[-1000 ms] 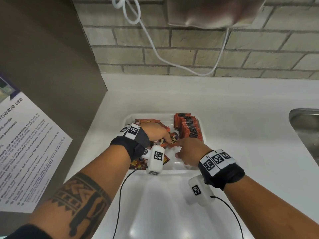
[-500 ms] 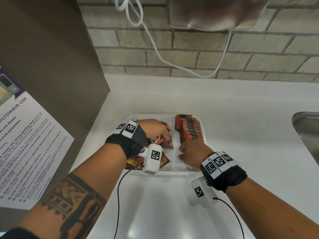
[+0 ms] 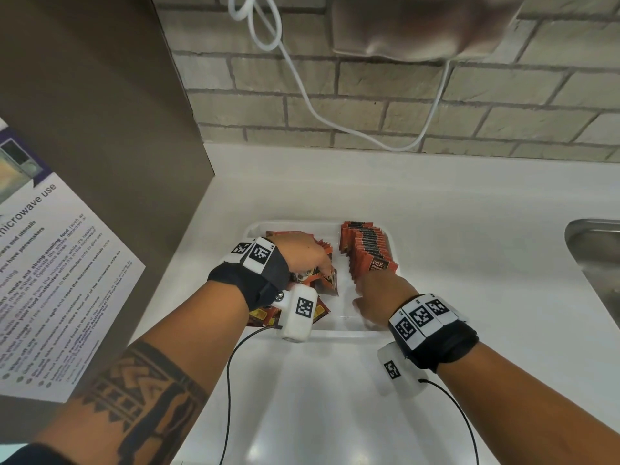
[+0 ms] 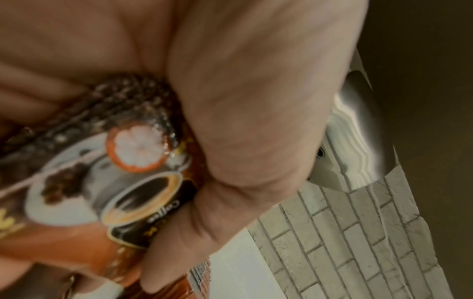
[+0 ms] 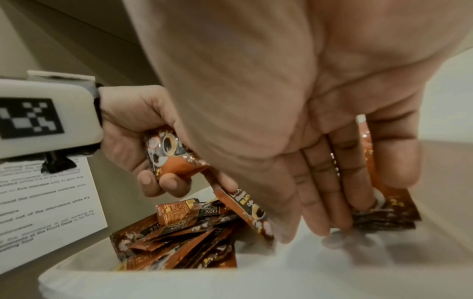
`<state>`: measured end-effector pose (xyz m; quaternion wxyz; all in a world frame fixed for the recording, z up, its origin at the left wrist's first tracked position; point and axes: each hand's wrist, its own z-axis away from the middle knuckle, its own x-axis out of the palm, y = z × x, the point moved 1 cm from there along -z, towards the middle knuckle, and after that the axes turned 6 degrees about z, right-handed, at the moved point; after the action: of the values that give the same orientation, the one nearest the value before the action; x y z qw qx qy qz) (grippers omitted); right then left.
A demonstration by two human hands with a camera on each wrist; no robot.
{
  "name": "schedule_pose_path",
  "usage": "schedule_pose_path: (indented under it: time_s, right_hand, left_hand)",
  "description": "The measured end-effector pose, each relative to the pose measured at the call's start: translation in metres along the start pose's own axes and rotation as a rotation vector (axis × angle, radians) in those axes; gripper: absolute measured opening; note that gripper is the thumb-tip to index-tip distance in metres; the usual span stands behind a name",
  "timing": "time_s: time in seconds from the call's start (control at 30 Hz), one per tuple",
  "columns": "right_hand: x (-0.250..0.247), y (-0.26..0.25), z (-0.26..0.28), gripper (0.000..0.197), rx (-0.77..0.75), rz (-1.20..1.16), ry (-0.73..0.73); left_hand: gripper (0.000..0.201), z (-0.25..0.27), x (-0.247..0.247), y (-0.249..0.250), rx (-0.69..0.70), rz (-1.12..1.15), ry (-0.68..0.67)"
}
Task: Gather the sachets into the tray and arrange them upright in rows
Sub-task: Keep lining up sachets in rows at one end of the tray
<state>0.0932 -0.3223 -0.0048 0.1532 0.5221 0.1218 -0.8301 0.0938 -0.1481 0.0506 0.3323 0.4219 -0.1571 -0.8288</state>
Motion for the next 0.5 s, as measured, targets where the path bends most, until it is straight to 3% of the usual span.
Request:
schedule_pose_path:
  time_s: [0.1, 0.23, 0.5]
  right_hand:
    - [-0.0009, -0.0001, 0.0014, 0.027, -0.032, 0.054, 0.024]
    - [-0.0024, 0.0001, 0.0035, 0.021, -0.090, 0.139, 0.020]
    - [-0.0012, 0.0038, 0.0045, 0.020, -0.082, 0.079, -0.039]
  left_hand:
    - [0.039, 0.0010, 0.0008, 0.0015, 0.003, -0.012, 0.004]
    - [0.027, -0.0005, 0.0018, 0.0023, 0.006, -0.077, 0.004]
    - [0.026, 0.0014, 0.0041, 0.0039, 0.012, -0.126, 0.013]
